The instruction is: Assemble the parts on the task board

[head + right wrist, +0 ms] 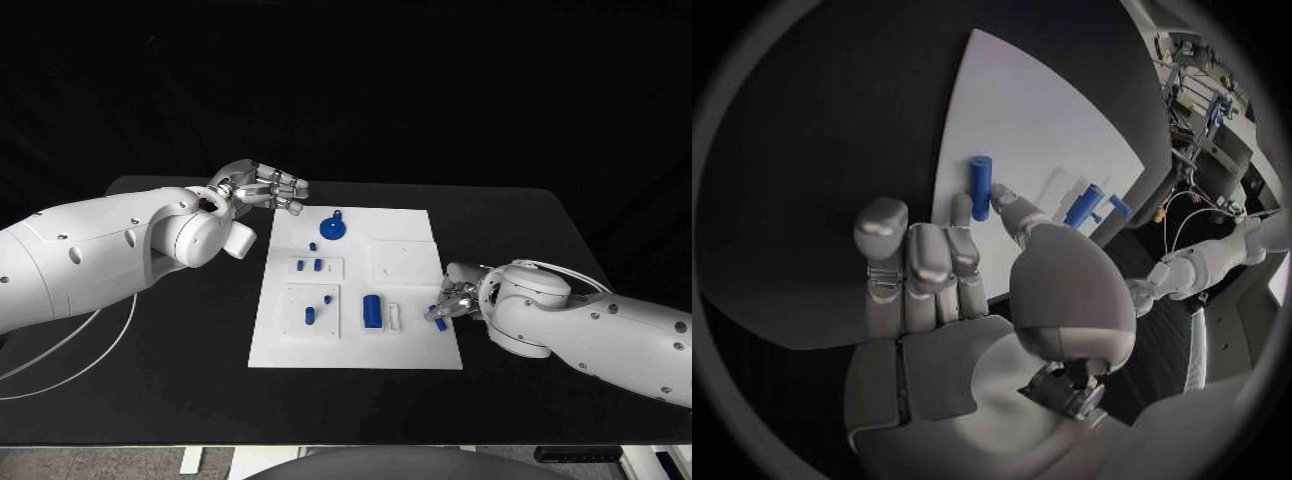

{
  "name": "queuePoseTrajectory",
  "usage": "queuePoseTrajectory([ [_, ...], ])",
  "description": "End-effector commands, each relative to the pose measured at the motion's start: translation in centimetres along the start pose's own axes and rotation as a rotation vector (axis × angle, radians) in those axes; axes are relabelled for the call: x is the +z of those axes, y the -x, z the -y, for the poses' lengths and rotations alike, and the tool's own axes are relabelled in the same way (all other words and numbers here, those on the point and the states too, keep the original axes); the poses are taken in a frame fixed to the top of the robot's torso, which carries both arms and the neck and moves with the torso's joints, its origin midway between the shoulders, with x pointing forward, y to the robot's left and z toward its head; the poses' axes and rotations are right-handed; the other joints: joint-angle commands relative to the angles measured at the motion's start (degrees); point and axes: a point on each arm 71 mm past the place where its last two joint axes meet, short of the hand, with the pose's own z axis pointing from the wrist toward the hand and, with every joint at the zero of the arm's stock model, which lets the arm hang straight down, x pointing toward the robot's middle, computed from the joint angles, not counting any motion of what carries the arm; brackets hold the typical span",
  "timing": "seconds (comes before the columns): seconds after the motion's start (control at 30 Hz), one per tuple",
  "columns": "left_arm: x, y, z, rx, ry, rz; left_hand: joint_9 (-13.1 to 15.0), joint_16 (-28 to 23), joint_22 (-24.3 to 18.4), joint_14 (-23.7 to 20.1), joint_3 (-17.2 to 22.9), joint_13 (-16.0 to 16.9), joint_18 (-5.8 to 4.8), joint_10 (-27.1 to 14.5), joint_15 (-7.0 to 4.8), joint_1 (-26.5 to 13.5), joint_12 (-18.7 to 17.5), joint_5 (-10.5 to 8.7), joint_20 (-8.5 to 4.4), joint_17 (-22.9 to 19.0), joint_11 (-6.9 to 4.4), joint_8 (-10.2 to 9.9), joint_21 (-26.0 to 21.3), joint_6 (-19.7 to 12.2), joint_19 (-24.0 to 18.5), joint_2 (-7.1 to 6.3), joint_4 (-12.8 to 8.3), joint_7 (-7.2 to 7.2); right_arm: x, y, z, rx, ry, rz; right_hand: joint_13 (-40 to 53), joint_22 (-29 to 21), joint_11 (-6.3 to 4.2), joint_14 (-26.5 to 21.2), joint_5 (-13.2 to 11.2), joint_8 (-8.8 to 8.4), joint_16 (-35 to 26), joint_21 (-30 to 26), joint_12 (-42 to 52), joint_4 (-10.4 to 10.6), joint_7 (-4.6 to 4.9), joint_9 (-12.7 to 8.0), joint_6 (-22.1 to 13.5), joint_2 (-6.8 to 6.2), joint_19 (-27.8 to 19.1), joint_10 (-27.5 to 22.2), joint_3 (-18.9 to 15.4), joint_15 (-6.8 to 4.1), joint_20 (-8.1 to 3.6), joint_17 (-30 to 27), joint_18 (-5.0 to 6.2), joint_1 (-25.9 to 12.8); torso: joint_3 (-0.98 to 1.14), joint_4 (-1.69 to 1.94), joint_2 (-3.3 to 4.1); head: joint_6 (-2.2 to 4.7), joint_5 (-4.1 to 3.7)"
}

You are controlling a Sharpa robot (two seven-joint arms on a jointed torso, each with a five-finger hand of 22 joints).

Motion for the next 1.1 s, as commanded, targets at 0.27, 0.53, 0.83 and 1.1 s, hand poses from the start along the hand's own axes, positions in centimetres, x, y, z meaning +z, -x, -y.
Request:
queuePoseTrajectory([
  [0.27, 0.0, -0.3, 0.2, 0.005, -0.006, -0.023, -0.1, -0.1, -0.1, 0.2, 0.0, -0.1, -0.45, -0.3, 0.33, -0.3, -0.2, -0.11, 0.11, 0.1, 0.06, -0.1, -0.1, -0.4, 0.2, -0.11, 0.3, -0.06, 0.1, -3.3, 0.2, -0.116, -0.038, -0.139, -0.2, 5.5, 0.05, 0.1, 0.8, -0.01, -0.2, 0.3, 0.0, -1.4, 0.20, -47.0, -0.2, -0.16, 2.4, -0.3, 0.2, 0.40, 0.49, 0.0, 0.75, 1.4, 0.06, -0.01, 0.05, 0.07, 0.02],
  [0.53, 0.0, -0.3, 0.2, 0.008, -0.005, -0.025, -0.1, -0.1, -0.1, 0.2, 0.0, -0.1, -0.45, -0.3, 0.33, -0.3, -0.2, -0.11, 0.11, 0.1, 0.06, -0.1, -0.1, -0.4, 0.2, -0.11, 0.3, -0.06, 0.2, -3.2, 0.2, -0.102, -0.040, -0.094, -0.2, 5.5, -0.39, 0.3, 4.5, 0.00, 0.1, 0.7, 0.4, -3.2, -0.31, -47.0, 1.8, 2.00, 2.7, 0.1, 3.0, 0.11, 0.25, 0.4, 0.61, 2.2, 0.10, 0.01, 0.05, 0.01, 0.07],
  [0.83, 0.0, -0.3, 0.1, 0.010, -0.003, -0.027, -0.1, -0.1, -0.5, 0.2, 0.1, -0.1, -0.45, -0.3, 0.33, -0.3, -0.2, -0.02, 0.10, 0.1, 0.06, -0.1, 0.0, -0.5, 0.3, -0.11, 0.6, -0.05, -0.1, -3.2, 0.4, 0.098, -0.035, -0.120, -0.1, 5.6, -0.79, 0.3, 13.6, 0.03, -0.1, 1.4, 0.6, -7.7, -0.35, -47.5, 3.2, 6.05, 2.8, 0.6, 11.8, -0.23, -0.12, 0.3, 0.47, -2.2, 0.12, -0.04, 0.04, 0.10, 0.35],
  [1.1, 0.0, -0.4, 0.1, 0.010, -0.002, -0.028, -0.1, -0.1, -0.5, 0.2, 0.1, -0.1, -0.45, -0.3, 0.33, -0.3, -0.2, -0.02, 0.10, 0.1, 0.06, -0.1, 0.0, -0.5, 0.3, -0.11, 0.6, -0.05, -0.7, -2.0, -0.4, 0.303, -0.012, -0.127, 0.0, 5.6, -1.02, 0.4, 16.4, 0.03, 0.0, 1.6, 0.7, -8.4, -0.73, -47.5, 3.7, 6.39, 2.8, 1.0, 9.4, -0.45, -0.33, 0.3, 0.47, -3.9, 0.07, -0.05, 0.05, 0.13, 0.65],
])
